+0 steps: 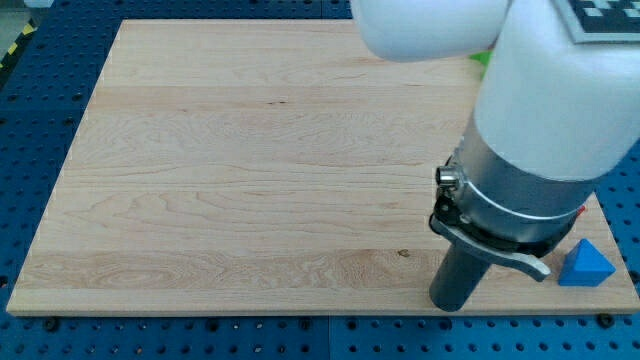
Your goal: Slightly move the red star to the left
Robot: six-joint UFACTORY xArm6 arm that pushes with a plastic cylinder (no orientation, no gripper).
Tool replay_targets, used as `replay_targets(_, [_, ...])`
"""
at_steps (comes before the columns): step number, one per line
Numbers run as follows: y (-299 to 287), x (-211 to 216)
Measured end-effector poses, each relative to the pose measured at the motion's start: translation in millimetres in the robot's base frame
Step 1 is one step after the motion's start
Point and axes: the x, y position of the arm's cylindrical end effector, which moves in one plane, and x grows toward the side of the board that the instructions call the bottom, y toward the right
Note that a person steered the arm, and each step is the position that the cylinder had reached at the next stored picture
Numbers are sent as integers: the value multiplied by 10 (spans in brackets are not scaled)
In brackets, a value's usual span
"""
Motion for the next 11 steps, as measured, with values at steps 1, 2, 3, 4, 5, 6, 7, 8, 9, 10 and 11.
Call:
replay_targets(1, [-4, -2])
replay_targets(2, [266, 0])
replay_targets(3, [1127, -2])
replay_targets(4, [1328, -17])
replay_targets(5, [1362, -16])
replay_targets(6, [1921, -23])
replay_targets(7, [2273, -21])
replay_targets(8, [2196, -171])
replay_targets(9, [1896, -587])
replay_targets(10, [1722, -853])
replay_targets(11, [1701, -853])
